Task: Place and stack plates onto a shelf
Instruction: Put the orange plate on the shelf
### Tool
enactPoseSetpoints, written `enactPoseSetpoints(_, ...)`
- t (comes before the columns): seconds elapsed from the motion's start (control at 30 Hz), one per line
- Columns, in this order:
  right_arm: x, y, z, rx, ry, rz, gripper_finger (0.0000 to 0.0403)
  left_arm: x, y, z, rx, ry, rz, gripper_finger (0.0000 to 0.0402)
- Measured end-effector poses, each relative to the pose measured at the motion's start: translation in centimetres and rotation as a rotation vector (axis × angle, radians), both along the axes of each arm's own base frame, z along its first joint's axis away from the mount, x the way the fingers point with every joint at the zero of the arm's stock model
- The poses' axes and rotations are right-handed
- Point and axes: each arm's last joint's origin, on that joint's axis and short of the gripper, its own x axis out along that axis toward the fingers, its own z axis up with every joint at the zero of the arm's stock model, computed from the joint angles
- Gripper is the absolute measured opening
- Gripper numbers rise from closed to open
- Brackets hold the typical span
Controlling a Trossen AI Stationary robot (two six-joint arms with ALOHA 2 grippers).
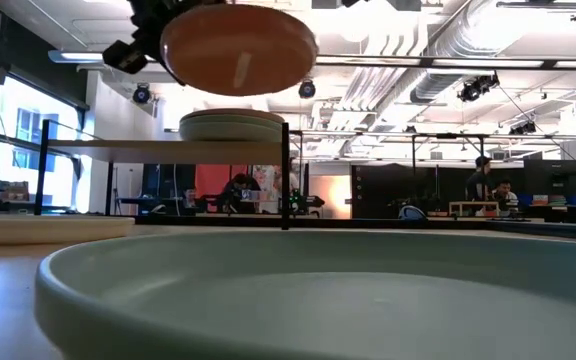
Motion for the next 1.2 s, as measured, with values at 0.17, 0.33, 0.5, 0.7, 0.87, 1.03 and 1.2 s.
enactPoseSetpoints(0.17, -0.4, -0.4, 0.4, 0.005, -0.02, -0.059, 0.0147, -2.2, 1.0, 1.2, 0.04, -0.009, 0.058, 0.0001)
enactPoseSetpoints(0.33, -0.2, -1.1, 0.2, 0.017, -0.01, -0.113, 0.0147, -4.6, 2.1, 2.3, 0.081, -0.018, 0.129, 0.0001)
enactPoseSetpoints(0.5, 0.0, -2.7, 0.2, 0.016, -0.008, -0.19, 0.0147, -6.7, 3.3, 3.0, 0.122, -0.018, 0.197, 0.0001)
enactPoseSetpoints(0.7, 0.2, -5.2, 0.1, -0.005, 0.014, -0.227, 0.0147, -8.8, 4.7, 3.5, 0.166, -0.012, 0.287, 0.0001)
enactPoseSetpoints(0.87, 0.2, -7.5, 0.0, -0.041, 0.048, -0.218, 0.0147, -10.4, 6.0, 3.6, 0.188, 0.019, 0.4, 0.0001)
enactPoseSetpoints(1.03, 0.1, -10.1, 0.0, -0.054, 0.066, -0.239, 0.0147, -11.8, 7.0, 3.4, 0.197, 0.079, 0.504, 0.0001)
enactPoseSetpoints(1.2, -0.2, -12.5, 0.0, -0.031, 0.076, -0.262, 0.0147, -13.1, 7.9, 3.3, 0.186, 0.11, 0.567, 0.0001)
